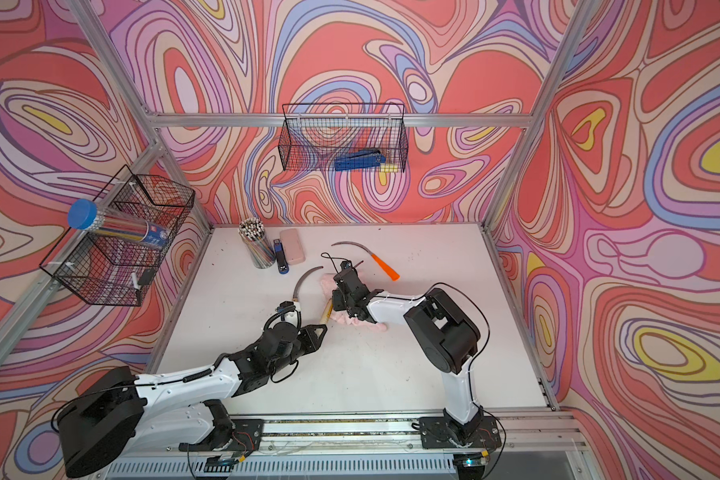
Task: Wipe small sickles with rags
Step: Adjust the small sickle.
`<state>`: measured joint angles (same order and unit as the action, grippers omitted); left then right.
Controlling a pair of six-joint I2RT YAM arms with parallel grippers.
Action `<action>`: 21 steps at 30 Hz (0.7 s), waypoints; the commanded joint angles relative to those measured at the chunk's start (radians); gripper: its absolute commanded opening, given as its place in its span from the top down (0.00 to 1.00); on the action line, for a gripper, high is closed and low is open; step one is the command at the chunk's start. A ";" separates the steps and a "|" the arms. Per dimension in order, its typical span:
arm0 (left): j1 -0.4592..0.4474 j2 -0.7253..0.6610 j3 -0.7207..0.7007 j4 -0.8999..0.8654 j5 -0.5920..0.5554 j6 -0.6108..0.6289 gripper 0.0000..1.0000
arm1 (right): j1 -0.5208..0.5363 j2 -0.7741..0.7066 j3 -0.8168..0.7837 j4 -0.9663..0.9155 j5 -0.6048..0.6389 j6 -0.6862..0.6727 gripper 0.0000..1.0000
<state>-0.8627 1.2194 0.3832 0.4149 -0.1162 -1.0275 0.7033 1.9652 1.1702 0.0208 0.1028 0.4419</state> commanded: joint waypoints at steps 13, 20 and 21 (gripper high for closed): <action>-0.016 0.077 0.023 0.158 0.192 -0.001 1.00 | 0.041 0.057 0.115 0.007 -0.098 -0.042 1.00; -0.014 -0.014 0.002 0.092 0.096 0.006 1.00 | 0.033 -0.019 0.063 -0.029 0.011 -0.039 1.00; -0.010 -0.035 -0.009 0.088 0.084 -0.001 1.00 | 0.019 -0.047 0.042 -0.029 0.011 -0.034 1.00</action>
<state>-0.8555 1.2549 0.3790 0.4301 -0.0792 -1.0508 0.7139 1.9896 1.2369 -0.0319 0.0860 0.4053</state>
